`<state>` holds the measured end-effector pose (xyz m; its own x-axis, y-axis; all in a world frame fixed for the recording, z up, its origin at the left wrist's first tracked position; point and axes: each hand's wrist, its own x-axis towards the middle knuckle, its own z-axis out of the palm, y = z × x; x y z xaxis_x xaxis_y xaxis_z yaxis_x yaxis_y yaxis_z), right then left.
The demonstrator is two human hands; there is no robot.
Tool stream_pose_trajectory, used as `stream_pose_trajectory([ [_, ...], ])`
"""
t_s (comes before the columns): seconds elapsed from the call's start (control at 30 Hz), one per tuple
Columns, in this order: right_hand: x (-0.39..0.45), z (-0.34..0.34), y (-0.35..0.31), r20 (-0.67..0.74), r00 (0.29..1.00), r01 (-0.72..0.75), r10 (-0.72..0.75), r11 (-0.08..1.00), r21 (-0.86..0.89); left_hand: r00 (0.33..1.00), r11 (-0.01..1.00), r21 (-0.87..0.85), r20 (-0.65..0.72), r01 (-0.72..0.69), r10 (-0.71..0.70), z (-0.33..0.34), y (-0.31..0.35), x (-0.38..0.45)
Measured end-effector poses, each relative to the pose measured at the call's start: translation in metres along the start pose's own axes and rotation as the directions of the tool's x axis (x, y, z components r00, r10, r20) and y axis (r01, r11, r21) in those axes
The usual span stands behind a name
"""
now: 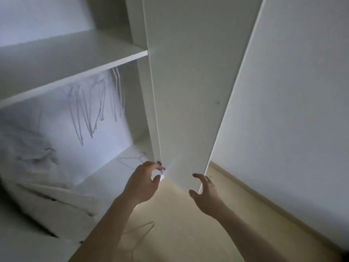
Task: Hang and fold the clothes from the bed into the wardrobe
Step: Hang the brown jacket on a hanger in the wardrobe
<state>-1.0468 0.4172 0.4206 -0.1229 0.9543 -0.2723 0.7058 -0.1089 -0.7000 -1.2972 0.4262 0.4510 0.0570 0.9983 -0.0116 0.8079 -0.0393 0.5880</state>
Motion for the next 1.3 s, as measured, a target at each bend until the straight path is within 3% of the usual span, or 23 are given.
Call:
stream_pose_trajectory([
  [0.13,-0.067,-0.055,0.070,-0.138,0.983,-0.110,0.119,0.992,0.065,0.973,0.984,0.019,0.151,-0.178,0.173,0.051,0.085,-0.007],
  [0.27,-0.161,-0.112,0.159,-0.278,0.924,-0.225,0.262,0.961,0.158,0.901,0.936,-0.002,0.270,-0.353,0.340,0.128,0.193,-0.032],
  [0.47,-0.320,-0.186,0.305,-0.392,0.788,-0.396,0.475,0.878,0.269,0.713,0.800,-0.094,0.402,-0.592,0.575,0.254,0.355,-0.104],
  [0.6,-0.398,-0.222,0.374,-0.411,0.698,-0.478,0.586,0.809,0.342,0.588,0.718,-0.147,0.477,-0.680,0.654,0.315,0.440,-0.143],
  [0.8,-0.494,-0.265,0.463,-0.504,0.535,-0.488,0.678,0.735,0.471,0.404,0.600,-0.211,0.565,-0.772,0.719,0.403,0.560,-0.185],
  [1.0,-0.552,-0.304,0.547,-0.512,0.394,-0.518,0.763,0.645,0.562,0.233,0.518,-0.269,0.664,-0.812,0.710,0.503,0.657,-0.211],
  [1.3,-0.575,-0.419,0.700,-0.475,0.244,-0.557,0.846,0.523,0.645,0.114,0.565,-0.323,0.789,-0.759,0.603,0.693,0.793,-0.189],
])
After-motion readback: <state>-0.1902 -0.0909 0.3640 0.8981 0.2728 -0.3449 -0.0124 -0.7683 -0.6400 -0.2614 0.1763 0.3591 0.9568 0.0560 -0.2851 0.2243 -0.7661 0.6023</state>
